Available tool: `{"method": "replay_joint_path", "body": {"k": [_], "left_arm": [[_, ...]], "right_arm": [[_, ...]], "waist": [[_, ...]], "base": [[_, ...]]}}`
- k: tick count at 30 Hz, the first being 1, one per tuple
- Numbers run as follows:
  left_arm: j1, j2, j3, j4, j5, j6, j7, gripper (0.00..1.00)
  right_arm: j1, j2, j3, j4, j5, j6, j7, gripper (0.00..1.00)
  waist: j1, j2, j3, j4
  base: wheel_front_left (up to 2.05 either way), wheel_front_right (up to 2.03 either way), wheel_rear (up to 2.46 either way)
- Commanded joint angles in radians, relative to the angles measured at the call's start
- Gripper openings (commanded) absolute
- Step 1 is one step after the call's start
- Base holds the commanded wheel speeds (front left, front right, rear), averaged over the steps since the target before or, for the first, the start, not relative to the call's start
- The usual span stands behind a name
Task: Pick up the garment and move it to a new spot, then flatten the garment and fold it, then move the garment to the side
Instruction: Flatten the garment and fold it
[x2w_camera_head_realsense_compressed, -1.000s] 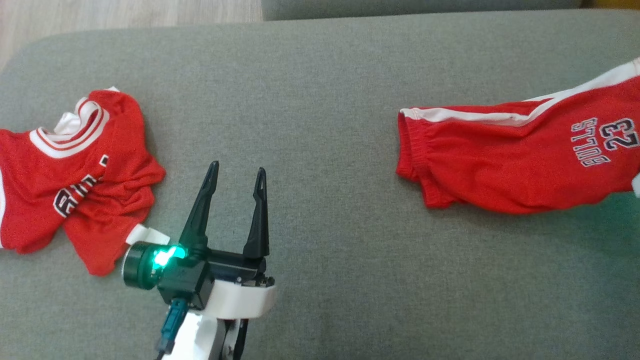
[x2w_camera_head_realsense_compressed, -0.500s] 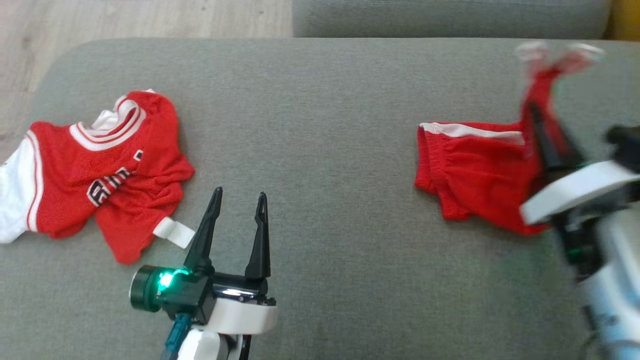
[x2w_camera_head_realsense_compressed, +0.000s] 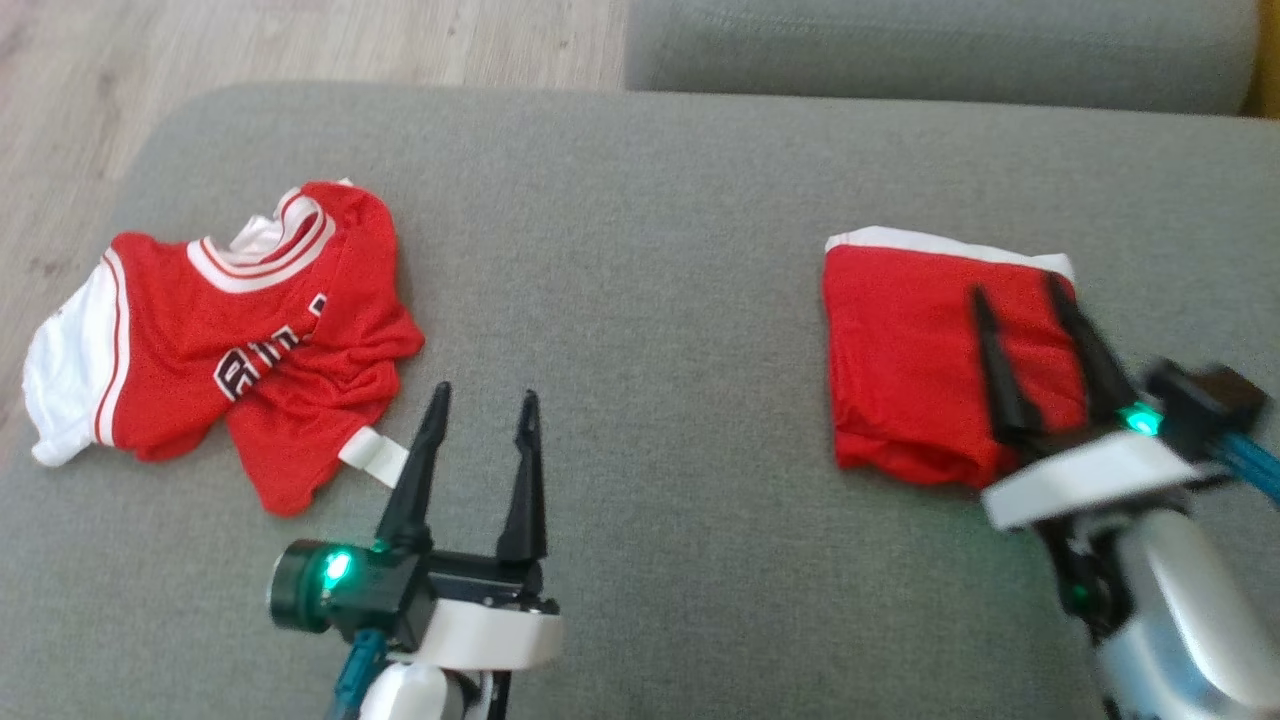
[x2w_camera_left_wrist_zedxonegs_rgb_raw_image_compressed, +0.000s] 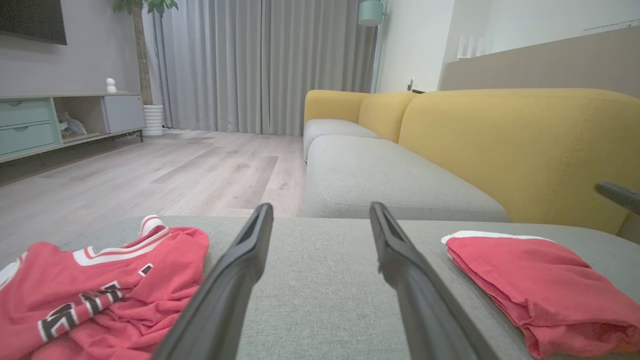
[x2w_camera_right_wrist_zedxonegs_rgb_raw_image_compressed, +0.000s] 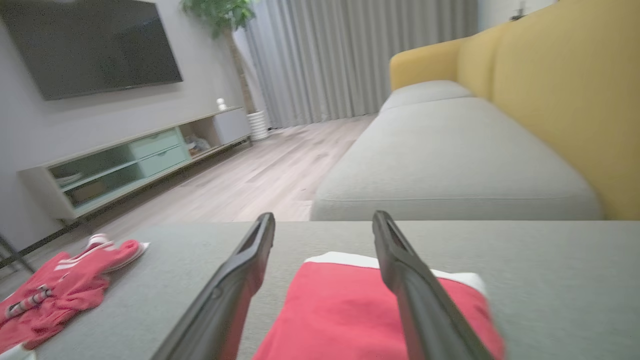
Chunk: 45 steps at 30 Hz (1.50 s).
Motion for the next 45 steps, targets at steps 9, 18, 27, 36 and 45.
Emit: {"method": "replay_joint_path", "body": {"k": [9,18,27,36,45], "left_arm": [[0.101,0.003,0.112,-0.054,0.043,0.029,-0.005,1.0],[0.234,0.003,0.173,-0.042,0.036,0.014,-0.005,1.0],[0.274,0.003,0.186,-0.051,0.068,0.005,-0.005,1.0],[0.272,0.003,0.197,-0.038,0.065,0.004,-0.005,1.0],[0.262,0.003,0.204,-0.024,0.075,0.003,-0.005,1.0]], "right_arm": [[0.202,-0.02,-0.045,-0.121,-0.084,-0.001,-0.083,1.0],[0.347,0.035,-0.069,-0.166,-0.217,-0.001,-0.084,1.0],[0.395,0.081,-0.09,-0.163,-0.259,-0.001,-0.084,1.0],[0.407,0.1,-0.099,-0.15,-0.257,-0.001,-0.084,1.0],[0.417,0.111,-0.111,-0.155,-0.261,-0.001,-0.084,1.0]], "waist": [[0.0,0.0,-0.102,-0.049],[0.0,0.0,-0.194,-0.065],[0.0,0.0,-0.241,-0.073],[0.0,0.0,-0.244,-0.076],[0.0,0.0,-0.236,-0.073]], "base": [[0.0,0.0,0.0],[0.0,0.0,0.0],[0.0,0.0,0.0],[0.0,0.0,0.0],[0.0,0.0,0.0]]}}
